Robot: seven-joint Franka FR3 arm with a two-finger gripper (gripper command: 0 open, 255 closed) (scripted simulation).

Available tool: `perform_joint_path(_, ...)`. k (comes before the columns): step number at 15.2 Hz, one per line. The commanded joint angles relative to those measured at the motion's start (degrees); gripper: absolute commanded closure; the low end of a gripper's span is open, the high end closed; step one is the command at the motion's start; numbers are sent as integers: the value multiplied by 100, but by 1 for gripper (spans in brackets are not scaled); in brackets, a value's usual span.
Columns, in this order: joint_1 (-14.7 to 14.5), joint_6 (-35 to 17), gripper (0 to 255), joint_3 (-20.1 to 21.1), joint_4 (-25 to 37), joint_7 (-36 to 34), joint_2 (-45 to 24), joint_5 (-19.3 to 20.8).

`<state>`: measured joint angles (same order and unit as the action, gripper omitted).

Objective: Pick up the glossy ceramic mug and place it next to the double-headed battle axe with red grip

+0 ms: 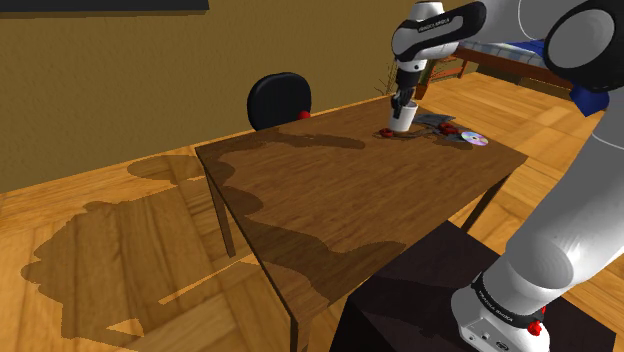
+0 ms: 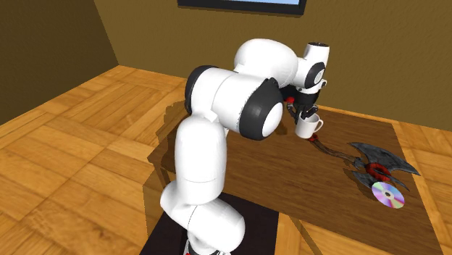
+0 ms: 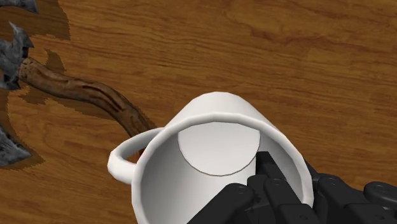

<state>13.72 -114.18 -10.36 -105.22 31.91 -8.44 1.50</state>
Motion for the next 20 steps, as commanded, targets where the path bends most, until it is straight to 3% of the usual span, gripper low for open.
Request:
perform_joint_path(1,-5,-168,255,5,-144,-14,-19,-1)
perform_joint_path(16,18,-1214,255,20,-755,0,-461,-75)
perform_joint_path(20,18,-1214,255,20,-755,0,-461,-75)
